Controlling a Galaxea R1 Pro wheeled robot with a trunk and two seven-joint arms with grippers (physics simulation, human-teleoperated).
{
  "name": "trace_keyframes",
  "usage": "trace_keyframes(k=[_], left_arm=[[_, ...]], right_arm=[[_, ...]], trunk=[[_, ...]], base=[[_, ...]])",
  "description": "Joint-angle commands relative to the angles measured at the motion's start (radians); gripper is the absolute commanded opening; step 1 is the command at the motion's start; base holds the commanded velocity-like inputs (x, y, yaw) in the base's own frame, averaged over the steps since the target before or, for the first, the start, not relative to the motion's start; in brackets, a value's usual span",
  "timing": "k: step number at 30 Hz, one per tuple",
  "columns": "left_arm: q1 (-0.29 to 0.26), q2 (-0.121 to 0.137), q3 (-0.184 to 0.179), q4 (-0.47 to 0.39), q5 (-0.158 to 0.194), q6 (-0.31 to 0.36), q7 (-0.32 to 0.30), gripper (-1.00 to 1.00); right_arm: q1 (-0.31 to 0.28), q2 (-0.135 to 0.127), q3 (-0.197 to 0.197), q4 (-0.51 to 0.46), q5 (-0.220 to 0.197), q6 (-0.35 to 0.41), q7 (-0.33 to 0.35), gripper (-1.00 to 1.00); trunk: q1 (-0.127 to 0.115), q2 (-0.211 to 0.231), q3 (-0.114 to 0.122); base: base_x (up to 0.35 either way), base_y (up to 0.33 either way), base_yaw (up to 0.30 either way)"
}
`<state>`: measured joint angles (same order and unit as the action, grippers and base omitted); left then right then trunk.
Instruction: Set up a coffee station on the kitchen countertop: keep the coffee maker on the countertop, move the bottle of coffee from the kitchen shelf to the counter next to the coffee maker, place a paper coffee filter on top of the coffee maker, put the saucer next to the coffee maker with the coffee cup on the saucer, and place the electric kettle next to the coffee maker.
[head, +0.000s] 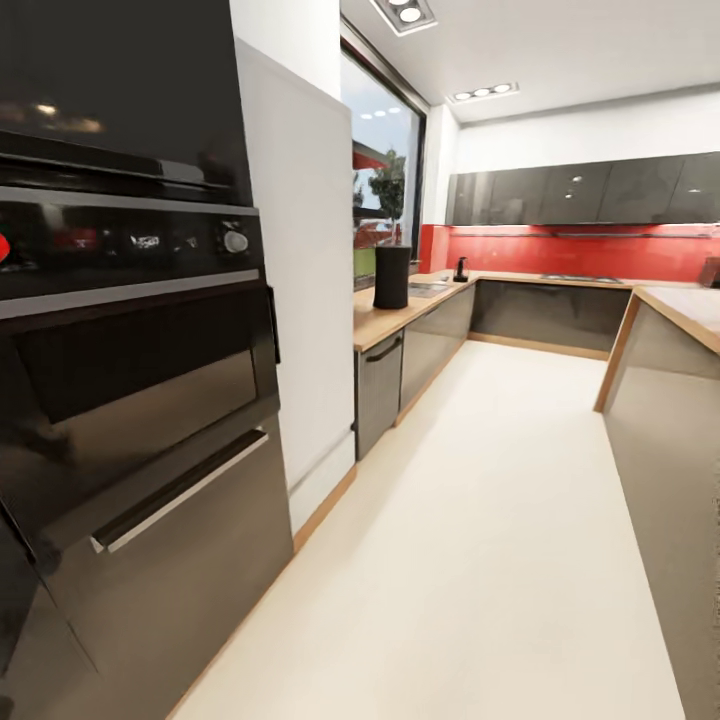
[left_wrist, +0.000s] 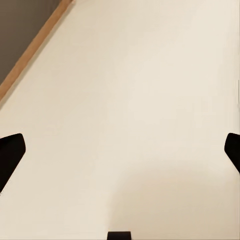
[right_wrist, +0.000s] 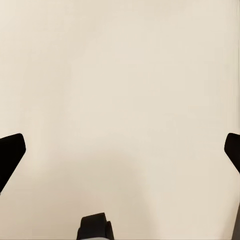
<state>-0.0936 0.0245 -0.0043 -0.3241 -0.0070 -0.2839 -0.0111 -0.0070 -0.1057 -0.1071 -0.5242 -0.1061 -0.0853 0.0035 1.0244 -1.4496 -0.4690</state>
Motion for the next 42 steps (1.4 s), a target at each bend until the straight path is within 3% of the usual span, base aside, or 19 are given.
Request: trace_keyframes(k=[1,42], left_arm=[[0.000,0.000,0.000,0.000,-0.001,-0.003,-0.001,1.00],[-0.001,0.000,0.000,0.000,-0.001,-0.003,-0.001,1.00]], right_arm=[[-0.001,0.000,0.001,0.001,-0.010,-0.004,0.000,1.00],[-0.001,0.000,0.001,0.001,-0.010,-0.004,0.000,1.00]], trunk=[[0.001,0.000,-0.001],[0.001,0.000,-0.001]], base=[[0.335,0.000,-0.263],[0.335,-0.063,-0.263]])
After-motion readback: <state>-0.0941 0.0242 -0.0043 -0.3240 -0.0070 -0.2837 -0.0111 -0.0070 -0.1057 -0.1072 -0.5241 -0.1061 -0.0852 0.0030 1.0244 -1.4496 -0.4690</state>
